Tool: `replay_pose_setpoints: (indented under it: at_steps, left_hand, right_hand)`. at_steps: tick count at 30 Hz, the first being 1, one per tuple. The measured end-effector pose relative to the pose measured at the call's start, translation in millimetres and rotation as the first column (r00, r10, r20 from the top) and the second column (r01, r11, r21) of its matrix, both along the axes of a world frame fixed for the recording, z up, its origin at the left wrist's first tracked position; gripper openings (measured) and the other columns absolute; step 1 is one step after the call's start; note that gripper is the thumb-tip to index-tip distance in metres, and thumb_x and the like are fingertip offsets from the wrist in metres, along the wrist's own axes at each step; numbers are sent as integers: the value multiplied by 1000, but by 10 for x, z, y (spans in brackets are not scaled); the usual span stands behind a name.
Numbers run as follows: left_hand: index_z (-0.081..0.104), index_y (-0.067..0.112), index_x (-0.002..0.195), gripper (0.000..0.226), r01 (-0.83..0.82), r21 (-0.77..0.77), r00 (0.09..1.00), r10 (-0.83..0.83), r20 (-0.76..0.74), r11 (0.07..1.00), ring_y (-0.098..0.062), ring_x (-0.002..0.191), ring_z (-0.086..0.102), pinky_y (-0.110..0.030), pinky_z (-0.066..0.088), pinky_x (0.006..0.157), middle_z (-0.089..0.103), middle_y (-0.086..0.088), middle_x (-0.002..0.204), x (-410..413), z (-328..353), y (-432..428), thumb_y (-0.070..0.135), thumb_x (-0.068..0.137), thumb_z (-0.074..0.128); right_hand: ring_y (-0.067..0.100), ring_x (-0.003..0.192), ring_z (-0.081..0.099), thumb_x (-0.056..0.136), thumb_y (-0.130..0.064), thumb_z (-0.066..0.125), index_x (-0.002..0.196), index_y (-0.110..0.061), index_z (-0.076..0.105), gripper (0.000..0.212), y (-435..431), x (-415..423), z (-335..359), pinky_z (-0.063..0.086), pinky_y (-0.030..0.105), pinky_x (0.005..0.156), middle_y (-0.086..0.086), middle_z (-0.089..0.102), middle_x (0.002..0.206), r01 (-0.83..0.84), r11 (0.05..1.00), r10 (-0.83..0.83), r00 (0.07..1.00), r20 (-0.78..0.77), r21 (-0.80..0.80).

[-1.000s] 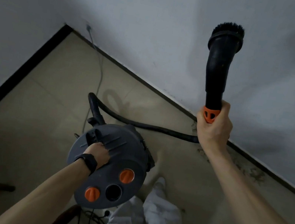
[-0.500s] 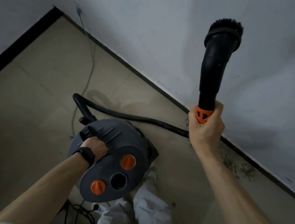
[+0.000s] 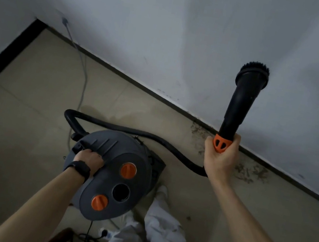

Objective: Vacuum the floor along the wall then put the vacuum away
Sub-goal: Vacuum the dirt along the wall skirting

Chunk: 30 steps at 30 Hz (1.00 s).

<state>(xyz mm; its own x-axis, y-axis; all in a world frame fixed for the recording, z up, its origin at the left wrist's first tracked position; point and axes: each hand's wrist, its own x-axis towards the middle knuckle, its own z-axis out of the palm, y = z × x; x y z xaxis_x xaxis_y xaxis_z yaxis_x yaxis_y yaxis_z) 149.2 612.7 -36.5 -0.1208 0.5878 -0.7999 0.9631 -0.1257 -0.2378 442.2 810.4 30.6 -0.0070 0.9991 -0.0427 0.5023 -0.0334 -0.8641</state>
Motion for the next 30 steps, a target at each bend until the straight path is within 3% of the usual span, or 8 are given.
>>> replay_pose_setpoints:
  at_steps: [5, 10, 13, 16, 19, 22, 26, 30]
  left_hand:
    - [65, 23, 123, 31, -168, -55, 986, 168, -12, 984, -22, 122, 59, -33, 48, 97, 64, 1, 131, -269, -2, -286, 13, 104, 42]
    - [65, 20, 119, 27, -323, -144, 946, 325, -13, 935, -26, 116, 63, -39, 53, 92, 65, -3, 126, -534, 2, -569, 14, 100, 46]
    - [64, 19, 121, 28, -379, -150, 924, 382, -12, 913, -26, 117, 62, -39, 53, 92, 65, -3, 127, -638, 32, -724, 16, 100, 45]
    - [64, 18, 119, 27, -425, -137, 904, 428, -11, 895, -26, 114, 64, -39, 54, 91, 66, -3, 124, -740, 33, -853, 13, 101, 45]
    - [61, 19, 126, 29, -425, -137, 905, 425, -32, 895, -25, 119, 60, -39, 53, 94, 63, -3, 131, -805, 31, -865, 16, 102, 45]
    - [44, 18, 143, 43, -448, -59, 894, 448, -21, 892, -28, 135, 46, -43, 46, 104, 47, -7, 147, -776, 167, -571, 26, 101, 50]
    - [44, 17, 137, 53, -487, 215, 869, 446, 212, 846, -31, 132, 44, -45, 45, 102, 48, -9, 140, -347, 365, 266, 24, 87, 60]
    - [52, 21, 129, 49, -552, 77, 741, 446, 501, 830, -30, 125, 53, -44, 51, 98, 55, -8, 130, 626, 168, 968, 27, 82, 61]
  right_hand:
    - [7, 50, 51, 89, -19, 75, 98, -25, 47, 30, -276, -99, -167, 41, 27, 51, -5, 52, 64, 37, 999, -37, 999, 15, -8]
    - [17, 54, 55, 88, -22, 74, 101, -25, 49, 29, -362, -426, -277, 43, 29, 52, 0, 55, 66, -48, 999, 49, 998, 35, -19]
    - [4, 55, 55, 88, -18, 75, 102, -21, 51, 28, -410, -612, -276, 37, 11, 52, -4, 55, 67, -76, 997, 77, 996, 38, -24]
    - [-2, 57, 56, 86, -13, 75, 106, -13, 55, 28, -468, -728, -277, 36, 6, 51, -7, 53, 67, -75, 993, 78, 997, 30, -87]
    - [2, 50, 51, 84, -7, 73, 101, -17, 53, 28, -522, -715, -269, 36, 11, 51, -5, 50, 64, -26, 986, 25, 1000, -6, -165]
    - [14, 56, 55, 82, -10, 73, 101, -16, 54, 28, -563, -547, -335, 43, 30, 57, 5, 57, 70, 61, 962, -72, 997, -29, -267]
    - [18, 52, 56, 78, -8, 73, 83, -11, 59, 16, -642, -260, -509, 45, 32, 57, 6, 60, 63, 100, 897, -134, 990, -48, -431]
    - [20, 52, 54, 78, 0, 71, 70, -13, 53, 24, -572, 28, -844, 47, 36, 63, 4, 57, 55, 88, 773, -208, 971, -119, -628]
